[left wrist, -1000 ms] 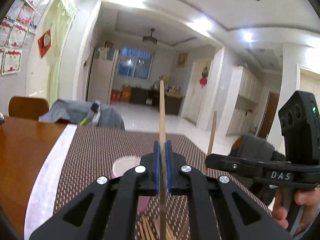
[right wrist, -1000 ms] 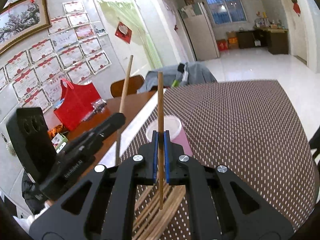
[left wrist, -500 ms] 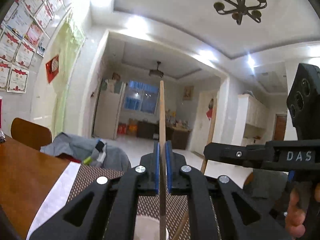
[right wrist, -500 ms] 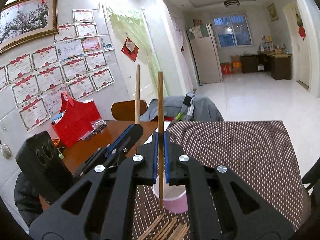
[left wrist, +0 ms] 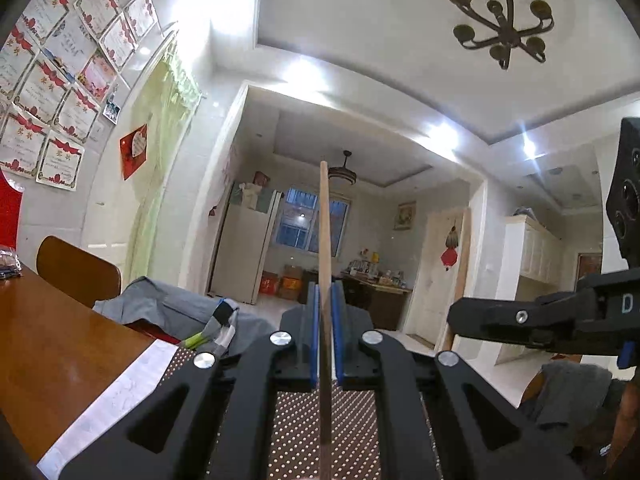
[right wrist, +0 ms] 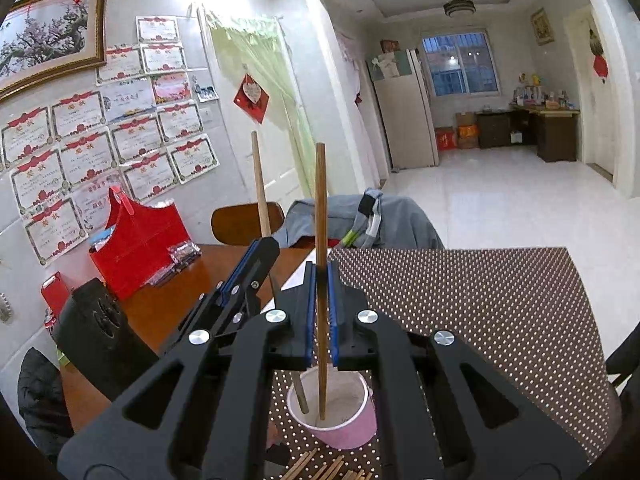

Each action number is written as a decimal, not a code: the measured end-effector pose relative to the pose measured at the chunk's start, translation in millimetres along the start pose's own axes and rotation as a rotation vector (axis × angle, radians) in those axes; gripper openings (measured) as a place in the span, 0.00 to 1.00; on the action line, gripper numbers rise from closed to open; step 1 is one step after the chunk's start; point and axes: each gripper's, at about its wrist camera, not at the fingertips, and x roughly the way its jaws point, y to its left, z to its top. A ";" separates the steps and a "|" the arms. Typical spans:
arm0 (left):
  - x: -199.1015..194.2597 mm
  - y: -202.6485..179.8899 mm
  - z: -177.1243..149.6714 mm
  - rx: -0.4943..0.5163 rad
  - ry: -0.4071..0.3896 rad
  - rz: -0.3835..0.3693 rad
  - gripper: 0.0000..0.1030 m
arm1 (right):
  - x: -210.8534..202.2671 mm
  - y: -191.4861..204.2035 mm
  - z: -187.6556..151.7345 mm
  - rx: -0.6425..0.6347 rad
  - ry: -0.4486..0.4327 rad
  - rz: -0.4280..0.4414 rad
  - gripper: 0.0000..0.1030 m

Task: Organize utensils
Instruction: 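Lift both chopsticks upright into the pink cup while the left tool opens to release, then open the right tool to drop its chopstick in the cup while the left tool returns to the pile, then close the left tool on a chopstick while the right tool grasps another from the pile, then raise both chopsticks upright into the pink cup while the left tool opens to release, then open the right tool over the cup while the left tool moves back toward the pile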

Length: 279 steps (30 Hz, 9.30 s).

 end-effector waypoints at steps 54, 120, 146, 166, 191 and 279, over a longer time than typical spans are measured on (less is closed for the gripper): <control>-113.1 -5.0 4.1 0.109 0.449 -0.036 0.47 | -56.2 -9.1 -80.8 0.119 0.123 -0.216 0.53; -94.8 26.3 -138.3 0.204 1.204 0.152 0.24 | 11.3 -0.3 -215.8 0.017 0.679 -0.292 0.54; -85.9 32.5 -138.7 0.126 1.199 0.166 0.06 | 41.5 46.5 -224.1 -0.114 0.824 -0.340 0.51; -103.6 11.8 -117.0 0.060 1.084 0.039 0.06 | 19.3 -7.3 -210.6 0.044 0.690 -0.219 0.06; -111.7 -45.0 8.8 0.055 0.420 -0.194 0.06 | -89.2 29.0 -91.7 0.027 -0.019 -0.023 0.06; -87.3 8.5 -5.9 0.051 0.379 0.139 0.49 | -15.1 32.7 -107.3 0.012 -0.175 -0.247 0.51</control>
